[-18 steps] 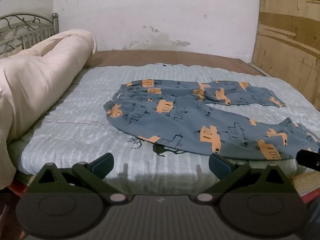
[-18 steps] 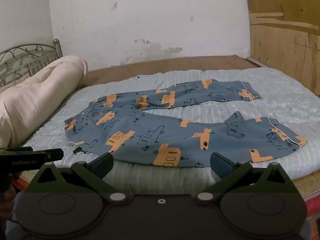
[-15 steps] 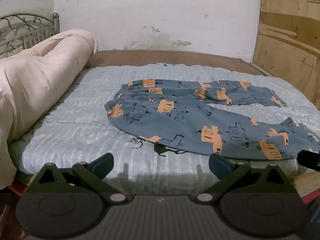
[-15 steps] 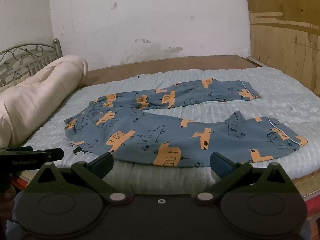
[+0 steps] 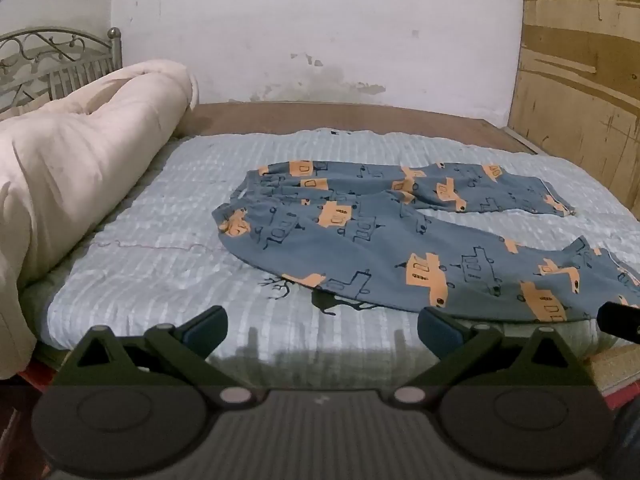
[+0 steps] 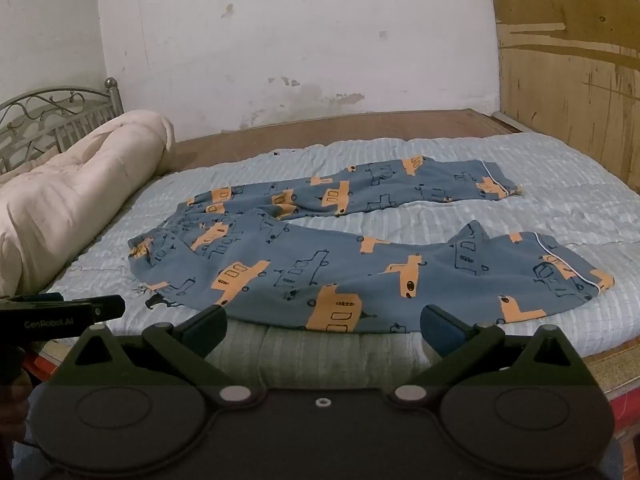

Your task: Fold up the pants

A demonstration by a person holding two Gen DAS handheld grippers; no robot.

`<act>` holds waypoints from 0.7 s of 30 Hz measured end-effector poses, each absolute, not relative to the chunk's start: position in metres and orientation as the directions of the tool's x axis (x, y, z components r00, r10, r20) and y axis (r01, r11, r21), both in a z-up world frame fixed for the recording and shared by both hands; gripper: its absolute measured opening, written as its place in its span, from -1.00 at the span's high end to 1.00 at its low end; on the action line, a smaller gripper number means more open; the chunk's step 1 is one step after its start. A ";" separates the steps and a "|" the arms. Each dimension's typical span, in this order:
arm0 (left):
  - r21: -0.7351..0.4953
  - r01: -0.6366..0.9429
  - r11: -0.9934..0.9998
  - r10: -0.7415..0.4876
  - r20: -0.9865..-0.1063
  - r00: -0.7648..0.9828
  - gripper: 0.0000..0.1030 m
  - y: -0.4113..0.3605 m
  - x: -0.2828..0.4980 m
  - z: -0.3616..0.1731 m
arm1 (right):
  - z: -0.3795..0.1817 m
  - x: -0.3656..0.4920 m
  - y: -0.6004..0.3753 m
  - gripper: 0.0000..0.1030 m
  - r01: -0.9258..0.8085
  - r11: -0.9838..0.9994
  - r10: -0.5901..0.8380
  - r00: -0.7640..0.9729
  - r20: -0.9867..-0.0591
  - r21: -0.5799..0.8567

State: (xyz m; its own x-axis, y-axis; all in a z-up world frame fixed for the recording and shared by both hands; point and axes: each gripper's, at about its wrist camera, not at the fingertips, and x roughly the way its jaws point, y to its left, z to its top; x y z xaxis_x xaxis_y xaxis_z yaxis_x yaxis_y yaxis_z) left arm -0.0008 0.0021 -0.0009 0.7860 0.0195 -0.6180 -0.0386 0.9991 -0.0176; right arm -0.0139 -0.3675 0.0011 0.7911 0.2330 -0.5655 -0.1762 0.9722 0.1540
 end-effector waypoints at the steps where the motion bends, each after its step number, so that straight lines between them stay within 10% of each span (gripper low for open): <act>1: -0.018 -0.039 0.999 0.020 -0.619 0.785 -0.99 0.002 -0.001 -0.001 | 0.001 -0.013 -0.369 -0.99 -0.176 0.972 0.233 0.791 -0.566 0.154; 21: -0.019 -0.040 0.999 0.019 -0.627 0.779 -0.99 0.003 0.000 -0.004 | -0.001 -0.011 -0.369 -0.99 -0.162 0.974 0.224 0.786 -0.576 0.158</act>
